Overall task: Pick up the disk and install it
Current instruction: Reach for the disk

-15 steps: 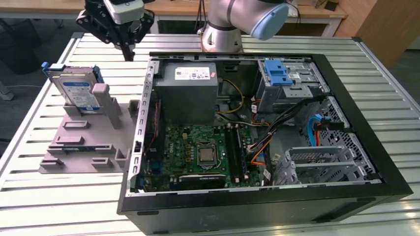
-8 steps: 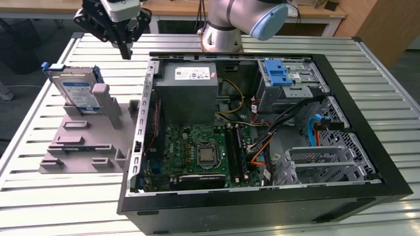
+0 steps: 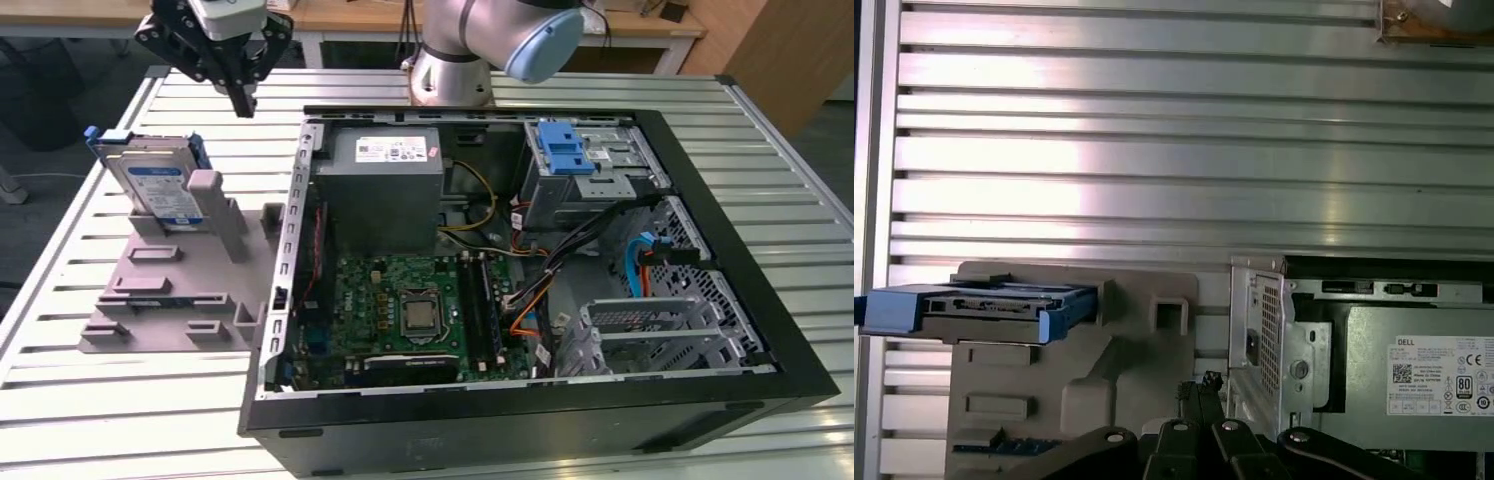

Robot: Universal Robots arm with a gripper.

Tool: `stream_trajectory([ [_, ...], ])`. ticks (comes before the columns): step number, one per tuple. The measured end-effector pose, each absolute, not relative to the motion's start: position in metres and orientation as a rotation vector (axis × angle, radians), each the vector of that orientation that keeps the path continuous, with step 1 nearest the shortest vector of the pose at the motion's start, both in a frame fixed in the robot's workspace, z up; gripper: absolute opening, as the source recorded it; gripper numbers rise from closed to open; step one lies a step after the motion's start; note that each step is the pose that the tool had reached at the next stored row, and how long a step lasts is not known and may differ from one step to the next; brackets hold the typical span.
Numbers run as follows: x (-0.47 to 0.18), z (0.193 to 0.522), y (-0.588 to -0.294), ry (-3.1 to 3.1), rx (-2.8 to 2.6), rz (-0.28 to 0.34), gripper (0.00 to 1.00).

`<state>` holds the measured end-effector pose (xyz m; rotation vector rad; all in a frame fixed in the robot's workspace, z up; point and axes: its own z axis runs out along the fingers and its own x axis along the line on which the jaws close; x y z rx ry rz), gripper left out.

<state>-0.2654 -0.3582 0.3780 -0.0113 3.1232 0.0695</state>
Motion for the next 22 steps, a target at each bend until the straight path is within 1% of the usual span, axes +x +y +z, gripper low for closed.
stream_trajectory([
  [22, -0.290, 0.378, -0.353, 3.123, -0.011, 0.069, 0.11],
])
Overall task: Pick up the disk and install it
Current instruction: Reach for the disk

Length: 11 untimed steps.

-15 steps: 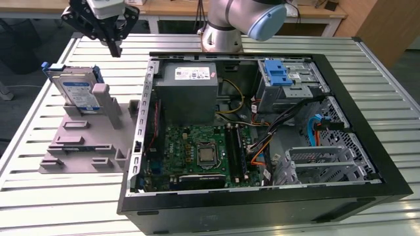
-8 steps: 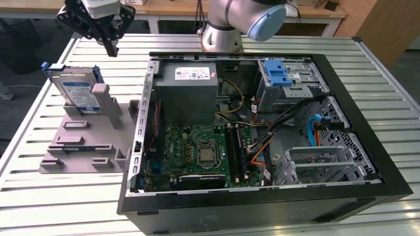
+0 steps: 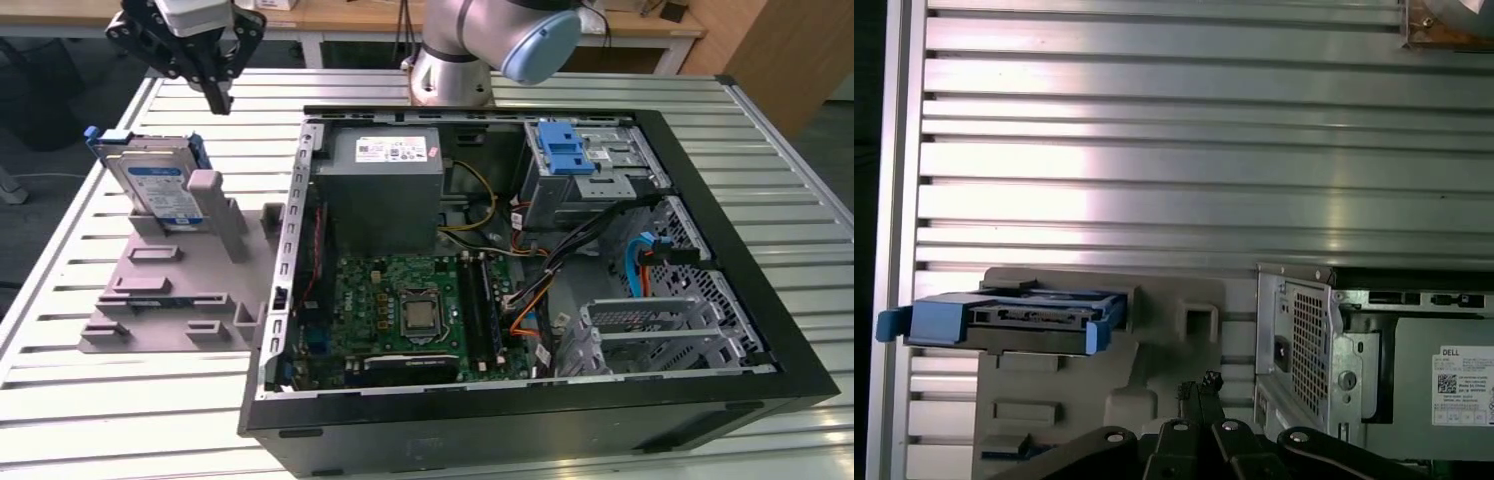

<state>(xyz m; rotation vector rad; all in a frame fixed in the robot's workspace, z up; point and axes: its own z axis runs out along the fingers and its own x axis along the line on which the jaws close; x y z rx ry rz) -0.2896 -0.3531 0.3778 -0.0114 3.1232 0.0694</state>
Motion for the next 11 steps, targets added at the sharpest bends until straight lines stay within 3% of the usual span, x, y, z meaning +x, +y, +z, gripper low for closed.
stream_trajectory([
  [11, -0.3005, 0.3776, -0.3508, 3.123, -0.011, 0.069, 0.11],
])
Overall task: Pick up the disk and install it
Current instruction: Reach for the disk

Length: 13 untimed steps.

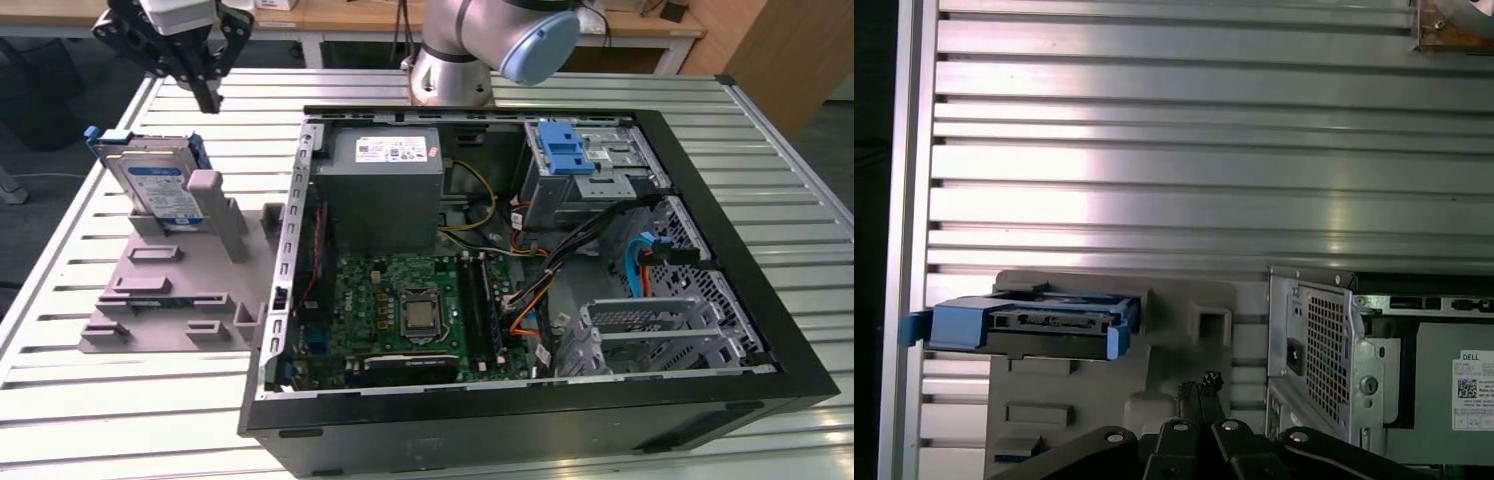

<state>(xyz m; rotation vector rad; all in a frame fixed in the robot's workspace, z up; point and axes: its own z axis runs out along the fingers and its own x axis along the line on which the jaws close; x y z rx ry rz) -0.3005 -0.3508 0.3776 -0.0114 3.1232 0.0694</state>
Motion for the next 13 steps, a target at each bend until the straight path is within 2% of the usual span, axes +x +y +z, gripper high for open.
stream_trajectory([
  [13, -0.3094, 0.3775, -0.3499, 3.123, -0.011, 0.069, 0.11],
])
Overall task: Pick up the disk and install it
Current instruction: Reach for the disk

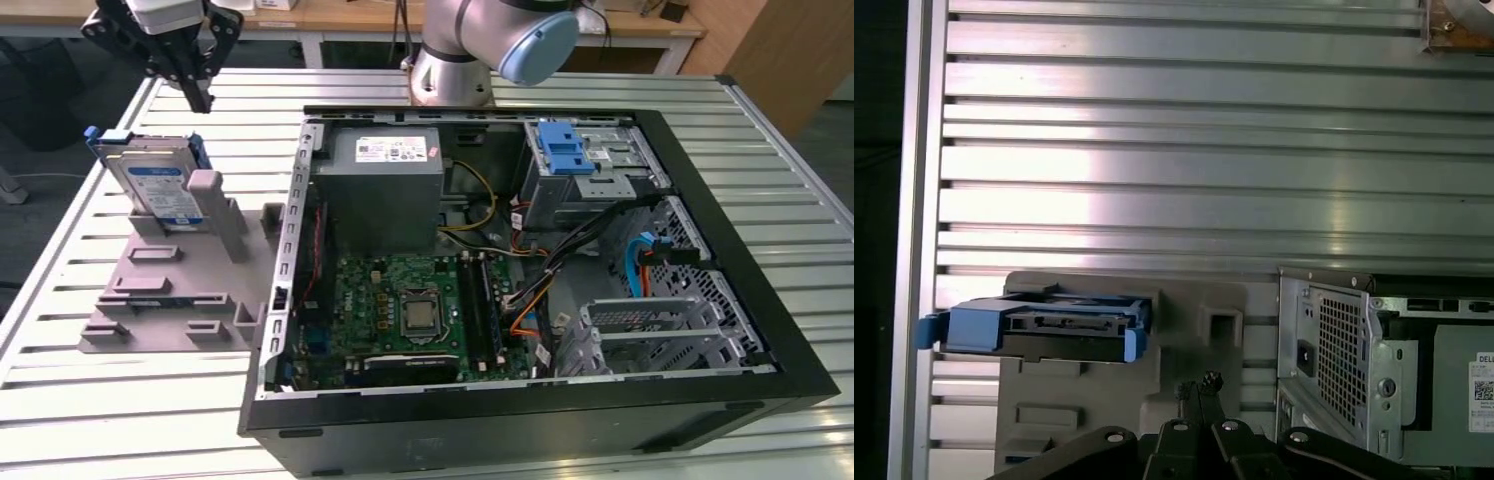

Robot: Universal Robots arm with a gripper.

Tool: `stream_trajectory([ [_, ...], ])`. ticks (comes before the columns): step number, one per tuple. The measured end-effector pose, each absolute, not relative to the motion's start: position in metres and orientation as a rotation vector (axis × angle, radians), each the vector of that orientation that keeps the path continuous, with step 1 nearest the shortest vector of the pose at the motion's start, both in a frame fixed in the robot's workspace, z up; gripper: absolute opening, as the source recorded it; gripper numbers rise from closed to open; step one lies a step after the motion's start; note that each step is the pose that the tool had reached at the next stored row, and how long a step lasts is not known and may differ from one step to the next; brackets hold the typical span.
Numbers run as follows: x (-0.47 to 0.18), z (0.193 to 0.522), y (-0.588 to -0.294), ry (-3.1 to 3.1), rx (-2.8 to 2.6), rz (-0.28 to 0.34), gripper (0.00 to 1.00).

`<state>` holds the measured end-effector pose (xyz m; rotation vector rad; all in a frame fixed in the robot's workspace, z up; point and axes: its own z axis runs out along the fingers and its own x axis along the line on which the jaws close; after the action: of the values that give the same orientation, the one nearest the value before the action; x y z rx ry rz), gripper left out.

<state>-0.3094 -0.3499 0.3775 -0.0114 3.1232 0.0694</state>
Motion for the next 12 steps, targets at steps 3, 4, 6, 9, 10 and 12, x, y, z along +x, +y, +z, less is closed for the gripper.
stream_trajectory([
  [3, -0.3107, 0.3775, -0.3500, 3.123, -0.011, 0.069, 0.11],
  [4, -0.3111, 0.3775, -0.3499, 3.123, -0.011, 0.069, 0.11],
  [6, -0.3119, 0.3775, -0.3499, 3.123, -0.011, 0.069, 0.11],
  [9, -0.3121, 0.3775, -0.3499, 3.123, -0.011, 0.069, 0.11],
  [10, -0.3121, 0.3775, -0.3499, 3.123, -0.011, 0.069, 0.11],
  [12, -0.3128, 0.3775, -0.3500, 3.123, -0.011, 0.069, 0.11],
])
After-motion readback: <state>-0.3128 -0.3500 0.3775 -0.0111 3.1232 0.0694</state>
